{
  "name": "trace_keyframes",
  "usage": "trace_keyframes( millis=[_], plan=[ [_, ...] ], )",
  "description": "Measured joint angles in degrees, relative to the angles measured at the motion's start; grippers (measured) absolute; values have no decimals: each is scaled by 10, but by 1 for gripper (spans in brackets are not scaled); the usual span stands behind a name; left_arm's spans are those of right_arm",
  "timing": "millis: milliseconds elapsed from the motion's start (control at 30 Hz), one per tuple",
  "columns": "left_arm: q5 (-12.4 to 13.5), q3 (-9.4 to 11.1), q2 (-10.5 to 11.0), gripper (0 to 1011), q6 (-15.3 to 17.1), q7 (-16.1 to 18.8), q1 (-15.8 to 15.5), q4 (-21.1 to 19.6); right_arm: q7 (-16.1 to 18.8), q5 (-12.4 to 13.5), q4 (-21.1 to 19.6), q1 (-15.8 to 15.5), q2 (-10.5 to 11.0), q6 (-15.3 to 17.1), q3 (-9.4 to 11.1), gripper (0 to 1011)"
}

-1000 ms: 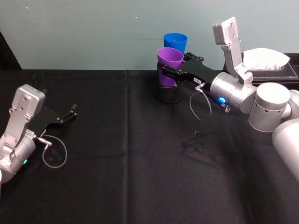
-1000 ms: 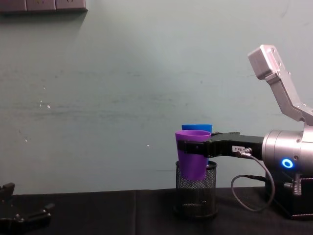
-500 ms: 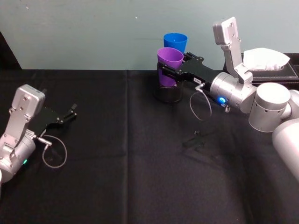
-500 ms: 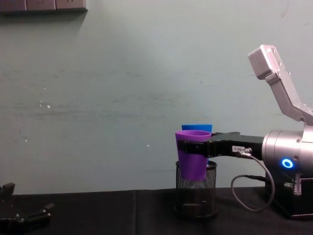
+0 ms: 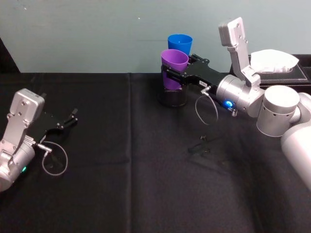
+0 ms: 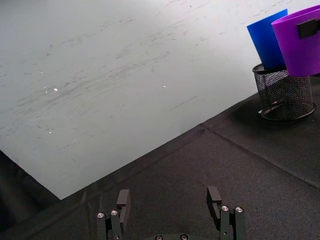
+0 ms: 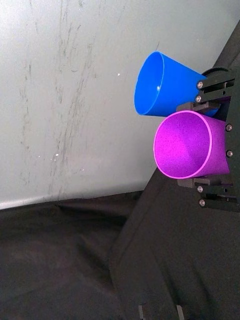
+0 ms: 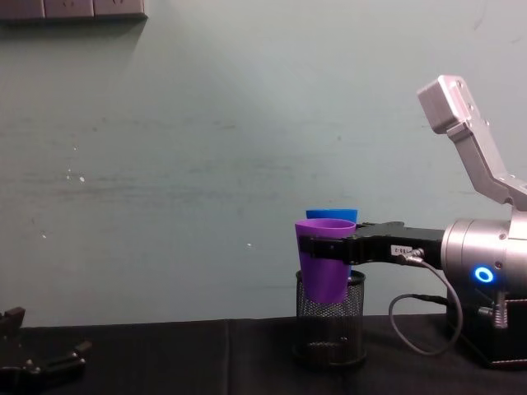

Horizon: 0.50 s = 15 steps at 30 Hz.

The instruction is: Pick up one cup with a gripper and tap it against the other cup.

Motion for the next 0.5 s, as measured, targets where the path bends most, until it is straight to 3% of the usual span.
trace_keyframes(
  millis=[500],
  plan=[
    [0, 0, 0, 1005, 0, 0, 0, 0, 0, 0, 0, 0, 0, 0, 0, 735]
  ],
)
